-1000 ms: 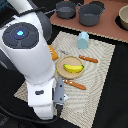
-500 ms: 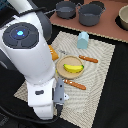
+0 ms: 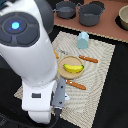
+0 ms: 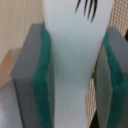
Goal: Interact with the objects in diverse but meaningful ways.
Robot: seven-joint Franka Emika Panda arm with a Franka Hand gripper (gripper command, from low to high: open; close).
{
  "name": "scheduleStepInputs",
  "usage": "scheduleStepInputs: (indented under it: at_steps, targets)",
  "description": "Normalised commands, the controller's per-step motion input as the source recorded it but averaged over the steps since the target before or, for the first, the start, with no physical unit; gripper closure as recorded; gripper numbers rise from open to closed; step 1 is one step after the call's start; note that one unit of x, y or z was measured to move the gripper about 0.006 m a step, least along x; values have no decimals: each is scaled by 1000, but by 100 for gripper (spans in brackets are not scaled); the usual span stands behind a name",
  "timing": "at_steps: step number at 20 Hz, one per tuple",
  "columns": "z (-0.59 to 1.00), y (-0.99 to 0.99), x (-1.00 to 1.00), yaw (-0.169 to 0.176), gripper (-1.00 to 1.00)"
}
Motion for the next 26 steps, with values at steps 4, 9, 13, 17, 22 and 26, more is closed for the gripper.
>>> scheduleStepInputs:
  at_steps: [4, 9, 13, 17, 22, 26]
  targets:
    - [784, 884, -139, 0, 100]
    - [750, 921, -142, 0, 100]
    - [714, 929, -125, 0, 100]
    - [681, 933, -136, 0, 100]
    - [450, 941, -179, 0, 100]
    - [184, 994, -376, 0, 100]
